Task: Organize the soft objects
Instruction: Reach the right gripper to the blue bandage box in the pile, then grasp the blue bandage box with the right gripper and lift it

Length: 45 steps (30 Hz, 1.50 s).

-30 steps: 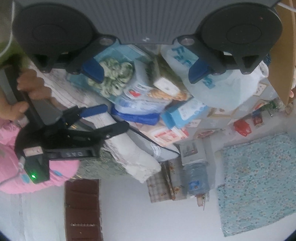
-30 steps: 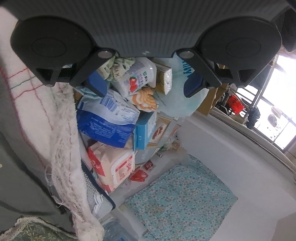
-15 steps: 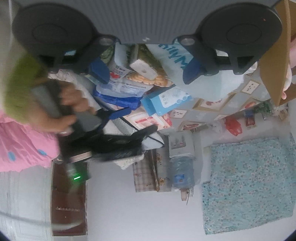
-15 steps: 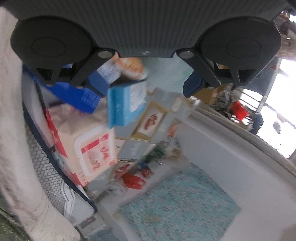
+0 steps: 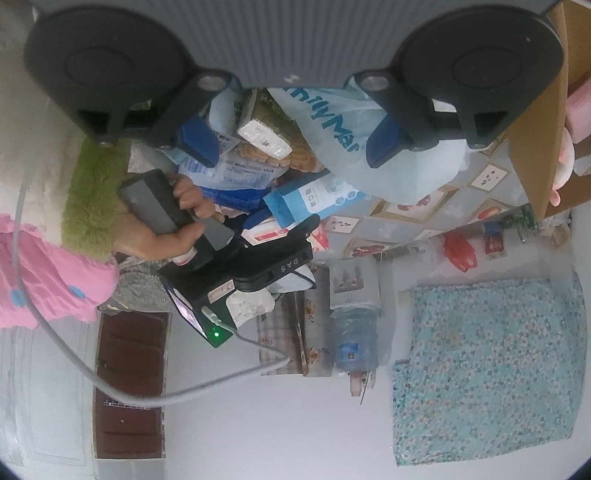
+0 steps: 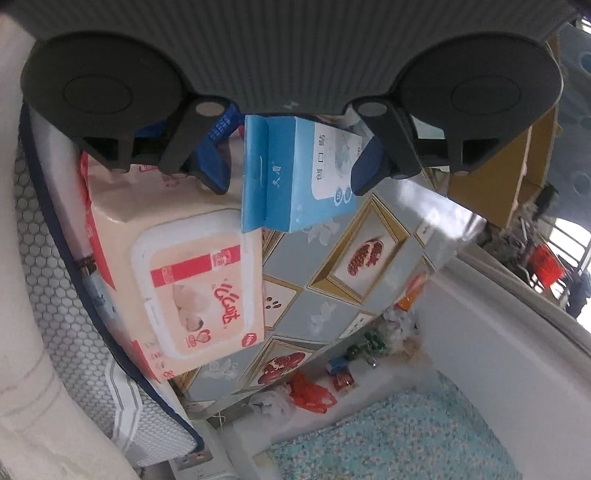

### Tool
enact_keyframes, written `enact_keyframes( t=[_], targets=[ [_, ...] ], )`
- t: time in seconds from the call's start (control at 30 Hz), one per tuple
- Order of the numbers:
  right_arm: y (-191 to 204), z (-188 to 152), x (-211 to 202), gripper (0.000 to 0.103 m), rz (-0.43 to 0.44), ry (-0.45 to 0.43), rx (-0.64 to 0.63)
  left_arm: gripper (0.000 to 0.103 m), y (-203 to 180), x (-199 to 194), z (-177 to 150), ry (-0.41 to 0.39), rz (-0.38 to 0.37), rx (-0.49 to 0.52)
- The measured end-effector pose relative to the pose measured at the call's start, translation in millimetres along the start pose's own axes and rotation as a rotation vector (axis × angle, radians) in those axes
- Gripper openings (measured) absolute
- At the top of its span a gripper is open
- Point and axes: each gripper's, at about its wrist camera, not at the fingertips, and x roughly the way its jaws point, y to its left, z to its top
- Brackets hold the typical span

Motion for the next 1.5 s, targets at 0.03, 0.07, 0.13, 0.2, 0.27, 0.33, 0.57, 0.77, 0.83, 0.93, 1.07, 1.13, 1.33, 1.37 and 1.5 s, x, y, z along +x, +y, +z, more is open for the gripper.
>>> enact_keyframes(
  t=[0.03,0.07,0.13,0.2,0.27,0.33,0.57,0.77,0.83,0.93,1.07,1.13,1.33,1.37,1.5],
  targets=[
    [3,-1,0,0.060,-0.019,0.002,-0.019,0.088,0,0,-1,0.003,-0.001,-0.002],
    [6,-2,0,0.057,-0.042,0.003,-0.042,0.088,0,0,-1,0.006,-0.003,-0.004],
    [8,-3,-1,0.045,-0.057,0.012,-0.065,0.088,0,-2,-2,0.005,-0.006,-0.004],
    [6,-4,0,0.045,-0.042,0.031,-0.047,0.088,-1,-5,-2,0.001,-0.005,-0.003],
    [4,-5,1,0.044,-0.021,0.039,-0.022,0.088,-3,-8,-3,-0.002,-0.006,-0.002],
    [3,-6,1,0.038,-0.020,0.030,-0.011,0.088,-4,-10,-4,-0.002,-0.004,0.004],
    [2,-15,-22,0.023,0.055,-0.036,0.043,0.088,-3,-19,-8,0.004,0.006,-0.004],
    [-3,-20,-73,0.020,0.085,-0.139,0.062,0.088,-5,-32,-13,0.000,-0.013,-0.001],
    [-5,-26,-101,0.020,0.099,-0.170,0.052,0.088,-5,-38,-16,-0.001,-0.027,0.006],
    [-7,-42,-142,0.020,0.115,-0.205,0.026,0.089,-8,-45,-20,0.007,-0.053,0.016],
    [-8,-73,-200,0.020,0.159,-0.232,-0.005,0.089,-13,-53,-27,0.026,-0.104,0.022],
    [-7,-94,-227,0.020,0.205,-0.221,-0.024,0.089,-14,-58,-34,0.041,-0.124,0.022],
    [-5,-156,-243,0.018,0.310,-0.050,-0.018,0.092,-18,-75,-56,0.119,-0.195,0.081],
    [-5,-164,-235,0.017,0.325,-0.012,-0.006,0.092,-19,-77,-59,0.129,-0.202,0.094],
    [-12,-185,-190,0.018,0.372,0.135,0.027,0.092,-25,-73,-71,0.164,-0.209,0.104]
  ],
)
